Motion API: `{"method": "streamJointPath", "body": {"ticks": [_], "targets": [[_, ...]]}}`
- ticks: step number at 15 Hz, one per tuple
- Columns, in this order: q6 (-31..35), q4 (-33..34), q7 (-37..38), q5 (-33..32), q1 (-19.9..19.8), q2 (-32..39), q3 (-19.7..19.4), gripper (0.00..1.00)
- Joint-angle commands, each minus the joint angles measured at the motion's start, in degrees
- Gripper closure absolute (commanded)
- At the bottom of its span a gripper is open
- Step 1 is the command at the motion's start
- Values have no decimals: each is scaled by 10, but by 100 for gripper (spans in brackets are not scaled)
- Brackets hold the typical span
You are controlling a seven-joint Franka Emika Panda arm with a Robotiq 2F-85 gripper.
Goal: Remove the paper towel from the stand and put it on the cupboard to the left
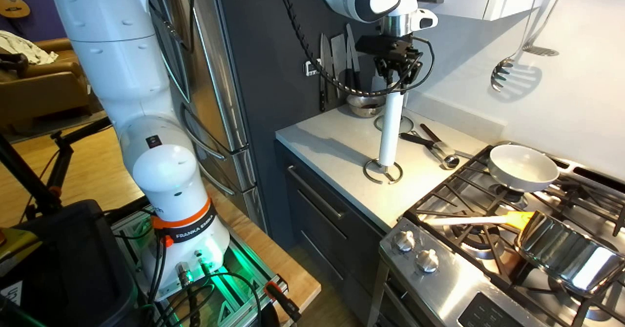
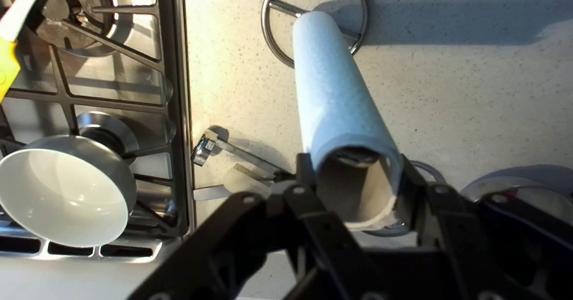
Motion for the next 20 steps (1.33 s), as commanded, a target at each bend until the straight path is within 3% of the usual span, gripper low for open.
{"method": "streamJointPath", "body": {"ticks": [1, 10, 20], "targets": [[-29, 9, 14, -10, -2, -20, 1, 80], [-112, 48, 65, -70, 6, -100, 9, 80], [-186, 90, 107, -154, 16, -194, 44, 80]]}}
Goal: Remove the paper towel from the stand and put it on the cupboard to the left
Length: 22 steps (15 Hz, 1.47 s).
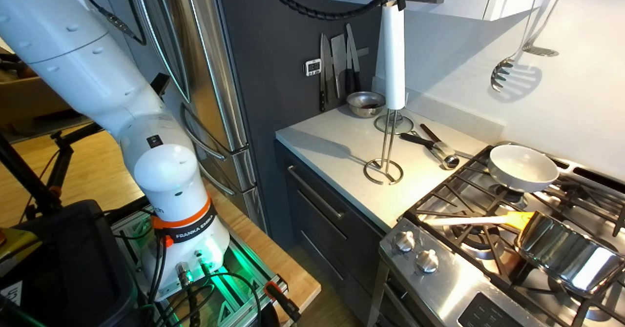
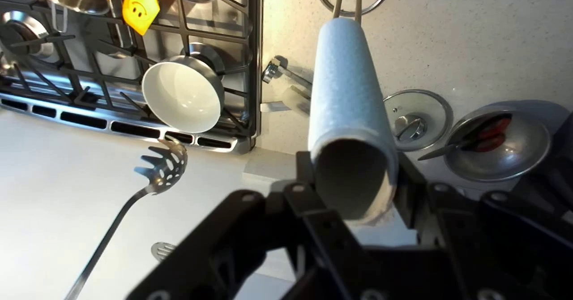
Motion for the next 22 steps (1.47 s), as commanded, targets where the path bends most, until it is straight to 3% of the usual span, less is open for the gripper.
{"method": "streamJointPath", "body": {"ticks": [1, 9, 13, 16, 22], "targets": [[-33, 9, 21, -28, 7, -27, 10, 80], [-58, 23, 17, -25, 23, -55, 27, 80], [-65, 8, 6, 10, 44, -52, 27, 80], [-60, -27, 3, 46, 62, -45, 28, 80], [34, -156, -23, 81, 89, -15, 36, 80]]}}
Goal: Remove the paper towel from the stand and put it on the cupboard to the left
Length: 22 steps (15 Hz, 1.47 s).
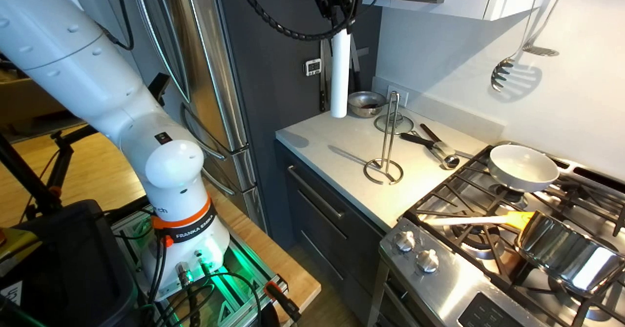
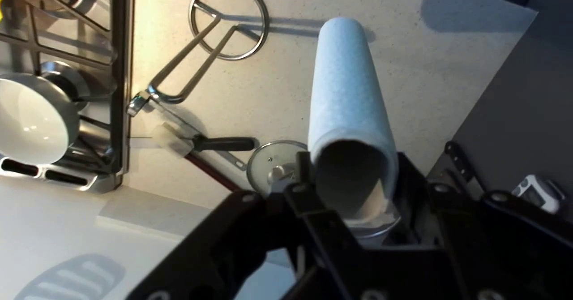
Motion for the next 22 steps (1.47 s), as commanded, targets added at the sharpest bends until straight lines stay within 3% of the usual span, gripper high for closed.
{"method": "streamJointPath", "body": {"ticks": [1, 7, 13, 14, 15, 17, 22], "targets": [[75, -83, -12, -6, 8, 15, 7, 80], [200, -154, -1, -24, 7, 61, 16, 80], [242, -179, 8, -43, 4, 80, 17, 80], [250, -183, 14, -49, 3, 80, 17, 65], [254, -184, 20, -51, 2, 79, 17, 31], [253, -183, 24, -44, 2, 68, 15, 34], [221, -175, 24, -24, 0, 20, 10, 1]]}}
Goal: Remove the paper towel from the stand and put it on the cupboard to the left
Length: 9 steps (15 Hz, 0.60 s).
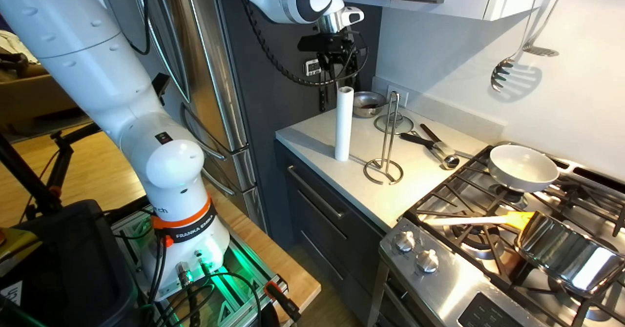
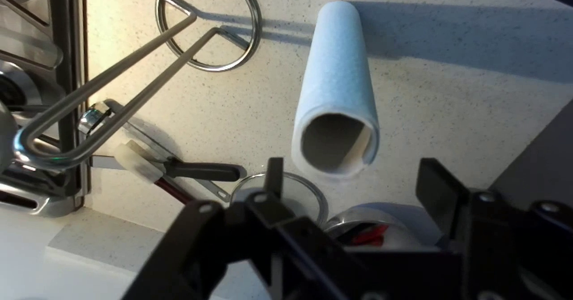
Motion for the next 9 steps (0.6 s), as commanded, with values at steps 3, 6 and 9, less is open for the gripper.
{"method": "streamJointPath", "body": {"ticks": [3, 6, 9], "targets": [[-50, 0, 12, 16, -6, -71, -5, 0], [-100, 15, 30, 21, -13, -100, -7, 0], [-169, 40, 120, -11, -41, -116, 5, 0]]}}
